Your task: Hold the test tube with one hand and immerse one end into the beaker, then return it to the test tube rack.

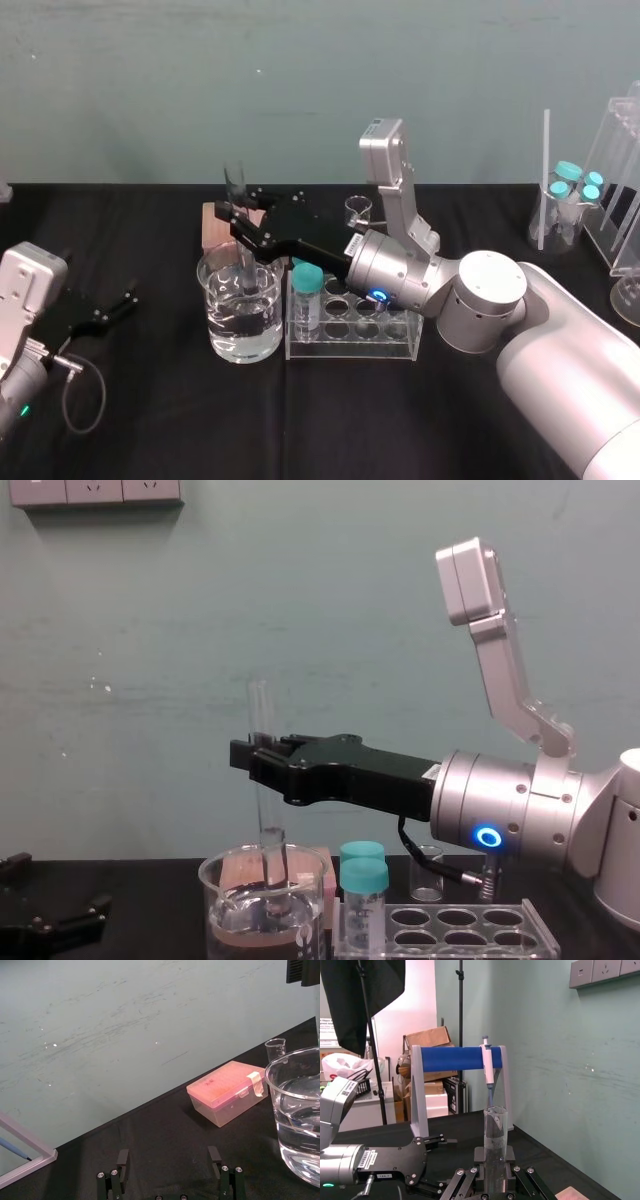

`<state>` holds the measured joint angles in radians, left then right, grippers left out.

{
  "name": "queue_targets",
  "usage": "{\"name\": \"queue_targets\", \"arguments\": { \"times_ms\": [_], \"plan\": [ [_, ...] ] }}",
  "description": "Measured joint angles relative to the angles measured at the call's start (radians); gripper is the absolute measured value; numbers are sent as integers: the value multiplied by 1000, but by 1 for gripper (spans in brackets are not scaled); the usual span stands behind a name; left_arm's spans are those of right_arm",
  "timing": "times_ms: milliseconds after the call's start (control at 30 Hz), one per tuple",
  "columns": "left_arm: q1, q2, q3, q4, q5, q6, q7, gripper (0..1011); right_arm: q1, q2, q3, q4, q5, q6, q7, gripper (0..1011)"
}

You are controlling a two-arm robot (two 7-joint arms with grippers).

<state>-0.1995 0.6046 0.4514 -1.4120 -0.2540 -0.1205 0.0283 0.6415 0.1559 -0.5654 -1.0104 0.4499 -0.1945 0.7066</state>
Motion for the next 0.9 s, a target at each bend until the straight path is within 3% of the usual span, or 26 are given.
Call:
{"name": "queue_targets", "arguments": {
  "times_ms": [900],
  "plan": [
    [0,0,0,0,0,0,0,1000,5,-5,2,14,2,-4,6,226]
  ]
}}
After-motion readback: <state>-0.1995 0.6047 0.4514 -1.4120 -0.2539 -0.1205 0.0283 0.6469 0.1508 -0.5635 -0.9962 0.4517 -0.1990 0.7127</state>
